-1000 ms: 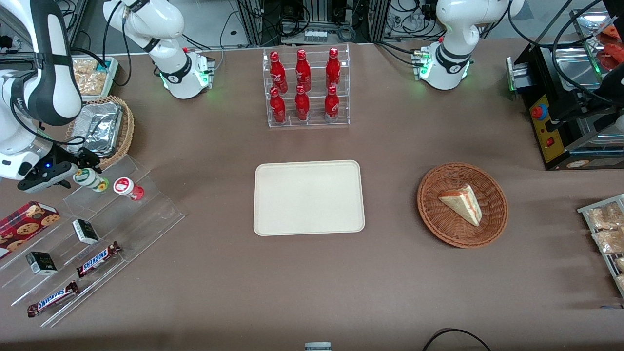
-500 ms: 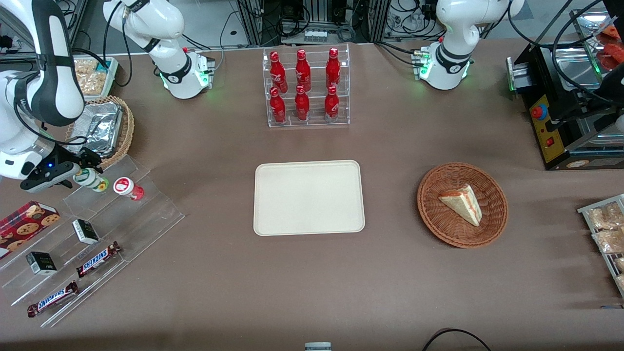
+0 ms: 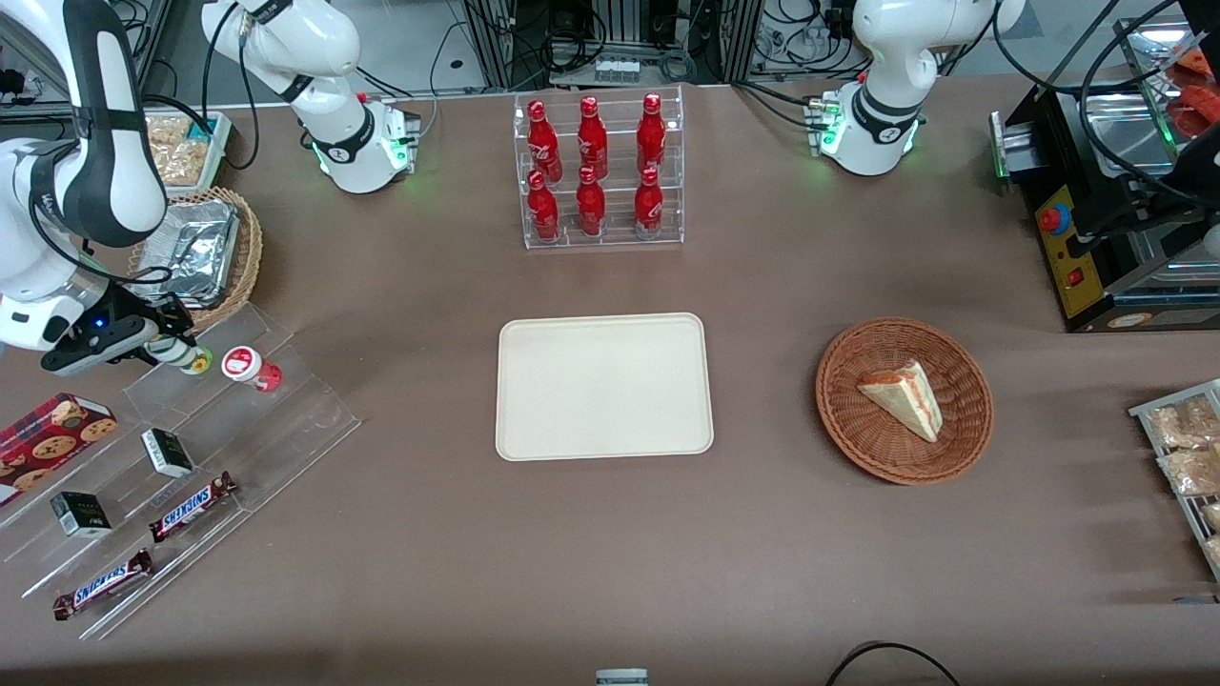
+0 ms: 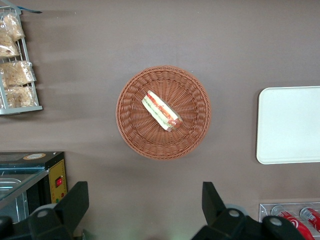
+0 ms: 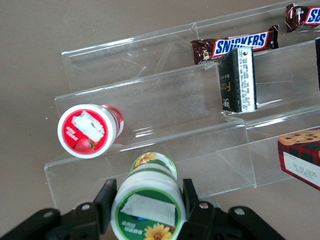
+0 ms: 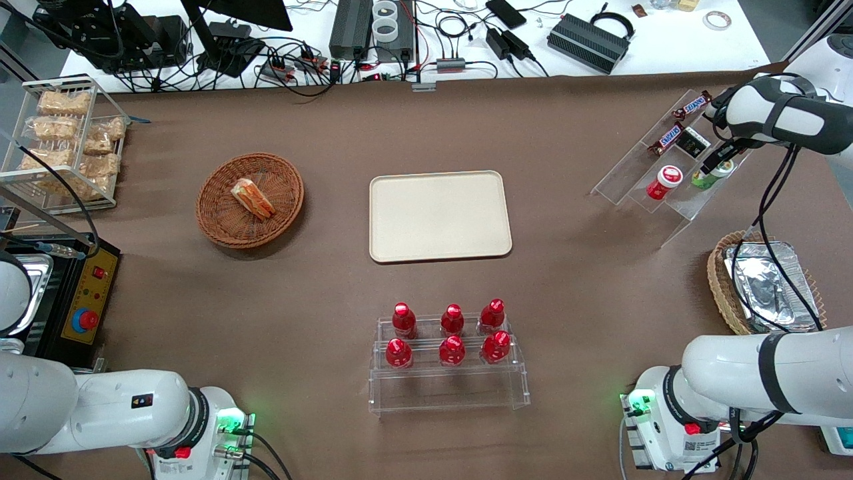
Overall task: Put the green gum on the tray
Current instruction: 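Close the right gripper around the green gum jar, then lift the gum jar off the stand and carry it over the cream tray, then lower the gum jar onto the tray and open the right gripper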
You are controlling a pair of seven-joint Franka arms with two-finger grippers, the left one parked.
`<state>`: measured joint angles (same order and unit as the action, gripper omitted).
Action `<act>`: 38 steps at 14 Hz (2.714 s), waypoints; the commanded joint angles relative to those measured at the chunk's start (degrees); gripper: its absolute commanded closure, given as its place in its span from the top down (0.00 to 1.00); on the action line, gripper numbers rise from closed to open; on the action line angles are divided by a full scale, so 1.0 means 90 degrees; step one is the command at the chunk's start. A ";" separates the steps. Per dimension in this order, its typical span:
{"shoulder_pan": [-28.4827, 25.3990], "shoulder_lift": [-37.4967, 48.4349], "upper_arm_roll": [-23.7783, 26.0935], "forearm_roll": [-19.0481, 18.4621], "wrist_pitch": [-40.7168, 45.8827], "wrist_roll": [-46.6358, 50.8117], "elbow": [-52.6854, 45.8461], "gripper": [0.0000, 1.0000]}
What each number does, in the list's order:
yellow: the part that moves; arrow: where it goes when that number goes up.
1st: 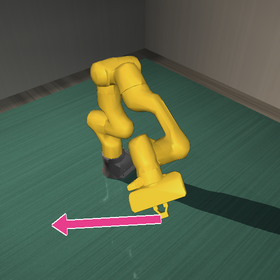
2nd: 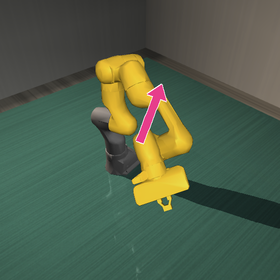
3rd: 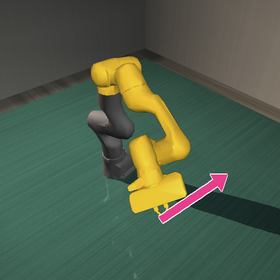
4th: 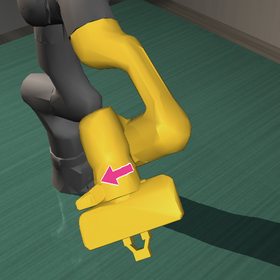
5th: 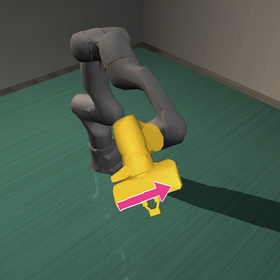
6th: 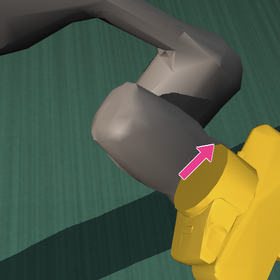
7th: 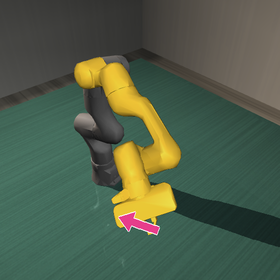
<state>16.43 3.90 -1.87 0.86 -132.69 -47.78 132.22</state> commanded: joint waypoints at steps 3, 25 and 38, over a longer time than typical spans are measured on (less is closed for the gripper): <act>0.0020 0.0114 0.0042 0.0081 0.0658 -0.0169 -0.0489 0.00; -0.3914 -0.0822 0.0110 0.0383 0.3338 0.5423 -0.3791 0.00; -0.6307 -0.3312 0.0091 -0.0094 0.1367 0.9359 -0.4583 0.00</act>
<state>-38.03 -21.71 -0.40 2.07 -118.20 32.10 94.02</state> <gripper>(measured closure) 0.414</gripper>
